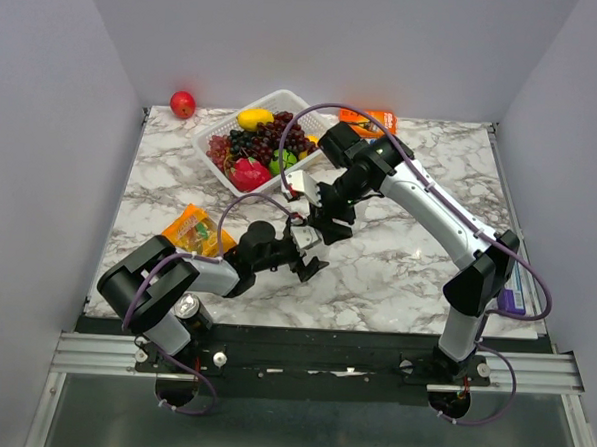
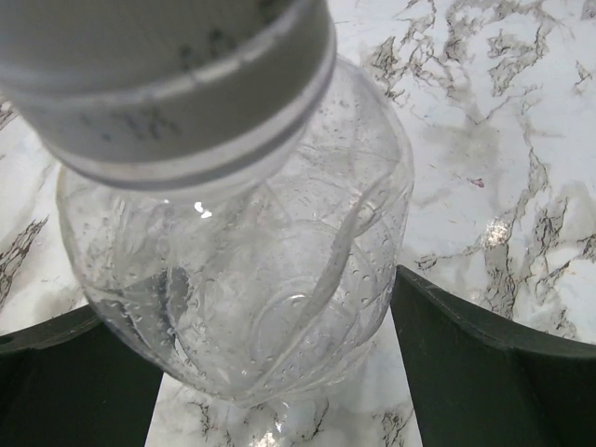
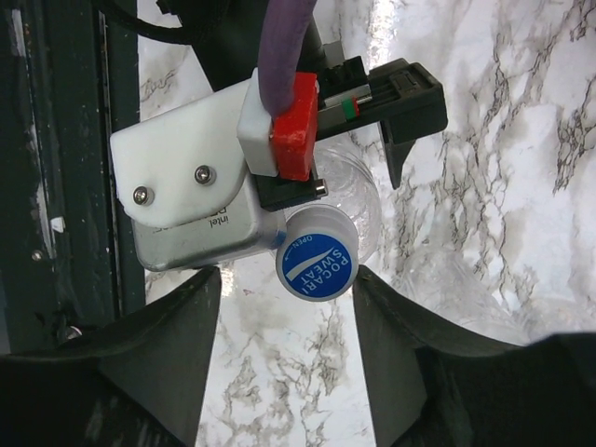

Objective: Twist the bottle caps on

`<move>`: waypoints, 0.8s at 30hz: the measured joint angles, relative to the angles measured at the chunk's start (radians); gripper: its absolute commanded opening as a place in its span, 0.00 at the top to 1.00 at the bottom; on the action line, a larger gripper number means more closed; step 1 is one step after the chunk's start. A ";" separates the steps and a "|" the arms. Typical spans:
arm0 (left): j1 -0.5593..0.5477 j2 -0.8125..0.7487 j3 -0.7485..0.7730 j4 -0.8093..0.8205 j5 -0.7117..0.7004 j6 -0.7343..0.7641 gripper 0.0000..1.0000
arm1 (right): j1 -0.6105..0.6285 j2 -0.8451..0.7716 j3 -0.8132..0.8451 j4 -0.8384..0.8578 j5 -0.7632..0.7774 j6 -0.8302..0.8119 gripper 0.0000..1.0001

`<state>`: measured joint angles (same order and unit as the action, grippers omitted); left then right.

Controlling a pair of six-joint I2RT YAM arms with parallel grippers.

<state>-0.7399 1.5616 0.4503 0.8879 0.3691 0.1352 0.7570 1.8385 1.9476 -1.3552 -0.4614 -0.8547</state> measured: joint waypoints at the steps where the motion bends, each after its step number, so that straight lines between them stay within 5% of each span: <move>1: 0.000 0.000 0.000 0.000 -0.001 0.000 0.01 | 0.000 0.000 0.000 0.000 0.000 0.002 0.27; 7: 0.000 0.000 0.000 -0.014 -0.013 0.014 0.01 | 0.000 0.000 0.003 0.000 0.000 0.013 0.16; 9: 0.001 0.000 0.000 -0.021 -0.016 0.021 0.01 | 0.000 0.000 0.010 0.000 0.000 0.016 0.01; 24: 0.022 -0.039 0.013 -0.144 -0.010 0.093 0.01 | 0.000 -0.002 0.041 0.003 0.008 0.032 0.01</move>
<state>-0.7181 1.5223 0.4633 0.7441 0.3592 0.2283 0.7570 1.8370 1.9888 -1.3521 -0.4530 -0.8223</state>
